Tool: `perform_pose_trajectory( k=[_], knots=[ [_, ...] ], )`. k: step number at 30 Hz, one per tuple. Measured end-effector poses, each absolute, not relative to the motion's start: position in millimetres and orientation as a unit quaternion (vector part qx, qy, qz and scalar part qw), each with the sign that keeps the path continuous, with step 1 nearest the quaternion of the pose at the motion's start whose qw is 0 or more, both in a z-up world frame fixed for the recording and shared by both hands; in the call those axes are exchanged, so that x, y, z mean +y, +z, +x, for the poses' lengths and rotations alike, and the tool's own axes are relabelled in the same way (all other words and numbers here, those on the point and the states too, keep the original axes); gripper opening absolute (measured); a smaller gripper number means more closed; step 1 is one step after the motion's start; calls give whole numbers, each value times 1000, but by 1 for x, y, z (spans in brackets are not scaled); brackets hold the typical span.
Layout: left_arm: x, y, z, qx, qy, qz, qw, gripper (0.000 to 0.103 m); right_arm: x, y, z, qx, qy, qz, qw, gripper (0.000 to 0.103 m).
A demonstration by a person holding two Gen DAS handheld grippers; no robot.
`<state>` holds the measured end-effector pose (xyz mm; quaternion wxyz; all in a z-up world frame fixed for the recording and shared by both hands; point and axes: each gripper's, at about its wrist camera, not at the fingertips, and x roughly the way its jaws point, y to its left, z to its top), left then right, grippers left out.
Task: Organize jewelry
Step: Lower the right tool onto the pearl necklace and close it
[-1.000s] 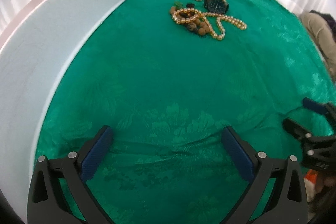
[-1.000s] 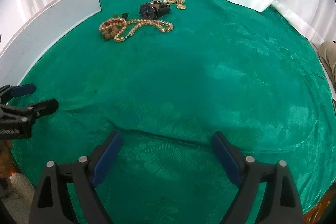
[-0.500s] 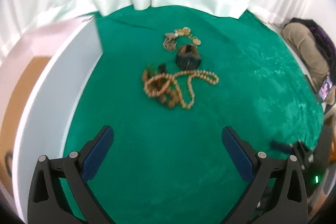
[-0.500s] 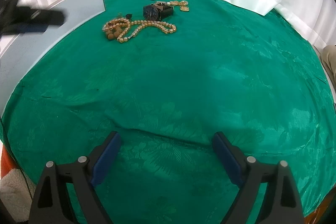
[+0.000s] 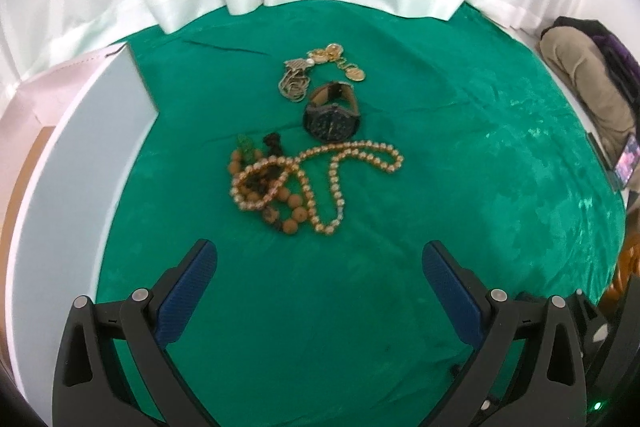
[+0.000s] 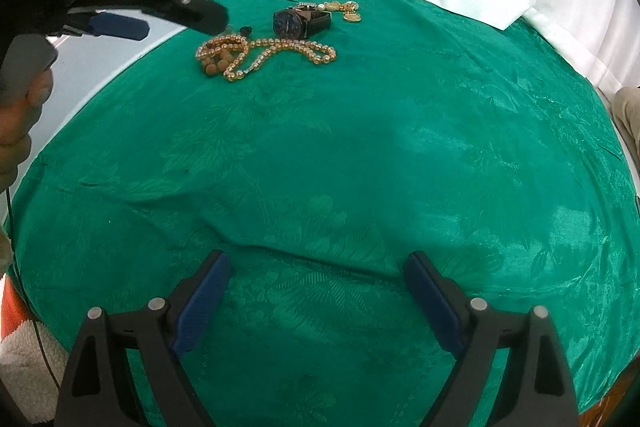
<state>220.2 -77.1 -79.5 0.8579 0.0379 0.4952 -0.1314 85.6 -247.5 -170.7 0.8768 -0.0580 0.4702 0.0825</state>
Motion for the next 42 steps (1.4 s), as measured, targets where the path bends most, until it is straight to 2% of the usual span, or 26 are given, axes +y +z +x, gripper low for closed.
perform_pose_trajectory(
  k=[7, 13, 20, 21, 23, 25, 33, 34, 35, 38, 42],
  knots=[
    [-46, -87, 202, 499, -105, 21, 860, 102, -248, -170, 87, 473, 82, -58, 875, 92],
    [-12, -91, 180, 497, -79, -22, 864, 102, -250, -156, 105, 507, 116, -43, 853, 92],
    [18, -92, 158, 492, -70, -69, 865, 102, -223, -112, 177, 438, 209, -23, 874, 89],
    [21, -91, 157, 491, -69, -72, 866, 102, -215, -114, 194, 439, 232, -20, 868, 86],
    [26, -91, 154, 488, -67, -77, 867, 102, -202, -121, 222, 449, 255, -18, 856, 60],
    [31, -90, 151, 487, -64, -82, 867, 102, -192, -131, 248, 461, 263, -18, 847, 48],
    [40, -98, 151, 493, -61, -88, 864, 102, -155, -156, 290, 465, 291, -73, 833, 42],
    [39, -100, 152, 495, -60, -88, 863, 102, -153, -156, 289, 464, 295, -80, 831, 24],
    [39, -101, 154, 496, -60, -88, 861, 102, -151, -156, 289, 472, 312, -73, 821, 11],
    [37, -101, 155, 499, -60, -87, 860, 102, -154, -150, 279, 471, 307, -68, 824, 11],
    [36, -98, 158, 498, -62, -83, 861, 102, -185, -124, 252, 452, 321, 5, 832, 11]
  ],
)
